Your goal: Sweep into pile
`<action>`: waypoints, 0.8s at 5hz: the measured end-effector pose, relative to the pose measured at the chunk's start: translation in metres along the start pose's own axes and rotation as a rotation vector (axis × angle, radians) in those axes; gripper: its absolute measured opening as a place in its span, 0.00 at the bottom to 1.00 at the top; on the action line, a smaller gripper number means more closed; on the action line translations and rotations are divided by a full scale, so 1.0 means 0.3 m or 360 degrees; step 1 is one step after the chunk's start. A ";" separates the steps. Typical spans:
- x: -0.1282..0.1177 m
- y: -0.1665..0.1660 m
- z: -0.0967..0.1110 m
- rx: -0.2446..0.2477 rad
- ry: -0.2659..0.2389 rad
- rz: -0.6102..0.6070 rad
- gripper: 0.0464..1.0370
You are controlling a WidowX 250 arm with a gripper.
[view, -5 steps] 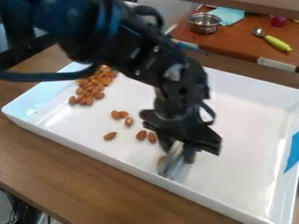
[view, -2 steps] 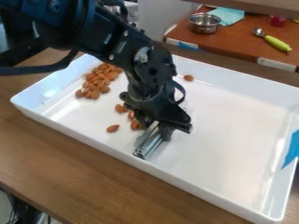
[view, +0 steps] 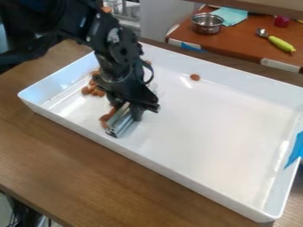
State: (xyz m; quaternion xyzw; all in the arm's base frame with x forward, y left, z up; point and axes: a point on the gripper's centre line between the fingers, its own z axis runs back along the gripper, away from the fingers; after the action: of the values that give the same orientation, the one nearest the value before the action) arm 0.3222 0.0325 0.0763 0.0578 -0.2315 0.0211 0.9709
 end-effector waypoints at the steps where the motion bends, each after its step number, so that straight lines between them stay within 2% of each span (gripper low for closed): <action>1: -0.001 0.055 -0.003 -0.0007 0.0013 -0.0072 0.34; 4: 0.038 0.276 -0.035 0.0078 0.0021 -0.0210 0.34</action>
State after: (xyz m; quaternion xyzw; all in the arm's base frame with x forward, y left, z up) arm 0.3314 0.1161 0.0806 0.0965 -0.2202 -0.0369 0.9700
